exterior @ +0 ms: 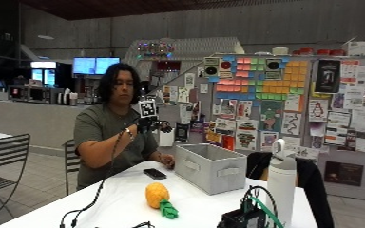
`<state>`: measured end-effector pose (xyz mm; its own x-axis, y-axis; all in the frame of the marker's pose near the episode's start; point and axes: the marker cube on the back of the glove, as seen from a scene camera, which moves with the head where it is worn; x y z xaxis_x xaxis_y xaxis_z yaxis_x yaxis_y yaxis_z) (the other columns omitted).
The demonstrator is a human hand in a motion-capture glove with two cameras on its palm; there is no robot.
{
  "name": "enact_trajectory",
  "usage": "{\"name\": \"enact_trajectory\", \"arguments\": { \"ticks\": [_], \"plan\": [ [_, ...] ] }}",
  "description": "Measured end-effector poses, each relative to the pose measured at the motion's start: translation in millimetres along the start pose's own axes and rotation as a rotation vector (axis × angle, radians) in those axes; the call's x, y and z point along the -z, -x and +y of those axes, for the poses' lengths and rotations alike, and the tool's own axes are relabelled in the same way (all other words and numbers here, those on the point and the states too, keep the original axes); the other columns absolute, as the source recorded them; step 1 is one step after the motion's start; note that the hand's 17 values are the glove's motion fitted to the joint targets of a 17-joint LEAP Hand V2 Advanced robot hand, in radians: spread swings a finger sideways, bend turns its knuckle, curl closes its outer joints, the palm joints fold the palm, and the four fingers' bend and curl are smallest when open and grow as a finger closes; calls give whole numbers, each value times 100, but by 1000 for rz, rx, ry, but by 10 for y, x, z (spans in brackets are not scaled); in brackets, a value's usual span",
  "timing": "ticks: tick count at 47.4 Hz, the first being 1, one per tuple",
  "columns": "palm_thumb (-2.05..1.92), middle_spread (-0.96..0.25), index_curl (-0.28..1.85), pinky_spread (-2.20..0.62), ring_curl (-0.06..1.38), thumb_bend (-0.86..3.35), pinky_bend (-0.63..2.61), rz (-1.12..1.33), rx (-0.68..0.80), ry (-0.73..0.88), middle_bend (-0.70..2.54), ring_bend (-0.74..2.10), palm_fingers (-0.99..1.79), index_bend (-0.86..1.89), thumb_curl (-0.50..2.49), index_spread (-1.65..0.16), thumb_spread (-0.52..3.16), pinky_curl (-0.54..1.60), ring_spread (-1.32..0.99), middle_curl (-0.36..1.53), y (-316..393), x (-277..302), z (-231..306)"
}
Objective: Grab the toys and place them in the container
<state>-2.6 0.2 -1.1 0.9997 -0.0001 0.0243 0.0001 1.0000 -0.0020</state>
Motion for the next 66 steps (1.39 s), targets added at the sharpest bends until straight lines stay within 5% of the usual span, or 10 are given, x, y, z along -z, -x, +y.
{"name": "enact_trajectory", "arguments": {
  "ticks": [9, 17, 23, 38, 54, 57, 61, 62, 66],
  "plan": [
    [-3, -10, 9, -1, 14, -2, 51, -252, 17, 0, 20, 50, 47, 17, 7, -31, 88, 18, -15, 8, 190, 119, 0],
    [-4, -12, 13, -1, 16, -3, 53, -117, -28, 9, 20, 53, 44, 18, 12, -38, 107, 22, -19, 13, -7, -10, -34],
    [-4, -12, 15, -1, 17, -3, 54, -242, 17, 0, 21, 55, 43, 18, 15, -40, 114, 23, -21, 16, -170, -110, 21],
    [-3, -14, 21, -1, 17, -3, 56, -223, -736, -24, 22, 55, 39, 20, 20, -43, 119, 26, -24, 22, -2337, -1288, 682],
    [5, -17, 30, 2, 9, 0, 75, -304, -744, 165, 17, 13, -2, 27, 28, -44, 106, 34, -12, 24, -3063, -2649, 443],
    [28, -18, 38, 2, 4, 14, 67, -304, -770, 141, 24, 7, 16, 56, 34, -47, 117, 31, -11, 26, -3058, -2726, 371],
    [45, -22, 36, 0, 4, 23, 64, -223, -771, 86, 38, 19, 44, 53, 40, -45, 119, 27, -14, 30, -3027, -2731, 316],
    [50, -25, 35, -10, 11, 25, 70, -192, -769, 62, 46, 41, 75, 44, 42, -44, 116, 29, -20, 33, -3021, -2726, 309],
    [57, -31, 34, -27, 16, 24, 72, -110, -792, -43, 54, 63, 113, 37, 48, -42, 102, 29, -32, 37, -2987, -2705, 310]
  ]
}}
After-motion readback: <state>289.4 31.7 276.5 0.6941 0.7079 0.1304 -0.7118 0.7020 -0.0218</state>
